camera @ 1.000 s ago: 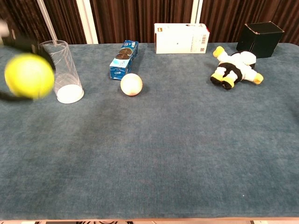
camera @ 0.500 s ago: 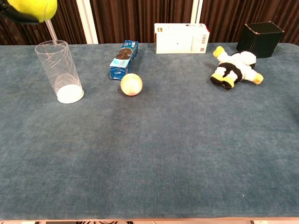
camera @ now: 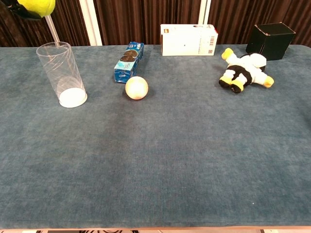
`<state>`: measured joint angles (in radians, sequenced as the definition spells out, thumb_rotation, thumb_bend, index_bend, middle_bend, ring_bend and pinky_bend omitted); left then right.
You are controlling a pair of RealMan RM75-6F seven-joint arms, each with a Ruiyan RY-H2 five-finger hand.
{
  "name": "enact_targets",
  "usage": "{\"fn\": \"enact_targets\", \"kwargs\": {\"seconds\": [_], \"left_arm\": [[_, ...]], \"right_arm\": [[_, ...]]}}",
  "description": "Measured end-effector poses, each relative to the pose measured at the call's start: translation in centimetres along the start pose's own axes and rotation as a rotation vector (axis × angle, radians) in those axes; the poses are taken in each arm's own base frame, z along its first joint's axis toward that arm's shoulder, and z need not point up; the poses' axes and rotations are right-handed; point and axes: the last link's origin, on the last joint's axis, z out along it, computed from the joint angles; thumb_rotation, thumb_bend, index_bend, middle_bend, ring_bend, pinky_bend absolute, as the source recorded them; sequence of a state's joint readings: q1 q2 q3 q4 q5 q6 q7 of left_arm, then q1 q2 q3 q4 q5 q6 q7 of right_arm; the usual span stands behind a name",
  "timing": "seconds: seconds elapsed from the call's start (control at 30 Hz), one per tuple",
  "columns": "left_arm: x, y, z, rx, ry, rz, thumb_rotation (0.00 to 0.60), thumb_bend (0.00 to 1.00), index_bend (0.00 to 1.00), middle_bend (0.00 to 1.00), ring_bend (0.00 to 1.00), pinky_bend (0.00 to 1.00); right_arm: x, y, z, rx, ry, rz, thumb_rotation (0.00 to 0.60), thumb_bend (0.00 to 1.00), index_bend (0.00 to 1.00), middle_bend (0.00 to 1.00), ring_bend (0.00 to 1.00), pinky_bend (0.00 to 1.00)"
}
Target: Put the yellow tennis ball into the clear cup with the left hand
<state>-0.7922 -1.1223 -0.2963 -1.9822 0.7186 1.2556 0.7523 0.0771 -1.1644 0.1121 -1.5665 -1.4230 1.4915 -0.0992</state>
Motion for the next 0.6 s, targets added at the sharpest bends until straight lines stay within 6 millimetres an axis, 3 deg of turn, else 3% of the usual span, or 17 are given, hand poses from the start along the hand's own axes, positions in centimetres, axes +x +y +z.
{"fn": "enact_targets", "kwargs": {"seconds": [0.3,0.6], "left_arm": [[-1.8,-1.9,1.3,0.064,-0.029,0.040,0.600,0.29,0.36,0.45,0.10,0.09],[-3.9,-1.4,1.9,0.030,-0.068,0.031,0.600,0.26,0.35,0.44,0.10,0.09]], "right_arm": [[-0.2,0.1,0.0,-0.002,-0.009,-0.009,0.600,0.35,0.13,0.04,0.05,0.00],[-0.5,0.0,0.1,0.002,-0.020,-0.014,0.600,0.35,0.13,0.04,0.05,0.00]]}}
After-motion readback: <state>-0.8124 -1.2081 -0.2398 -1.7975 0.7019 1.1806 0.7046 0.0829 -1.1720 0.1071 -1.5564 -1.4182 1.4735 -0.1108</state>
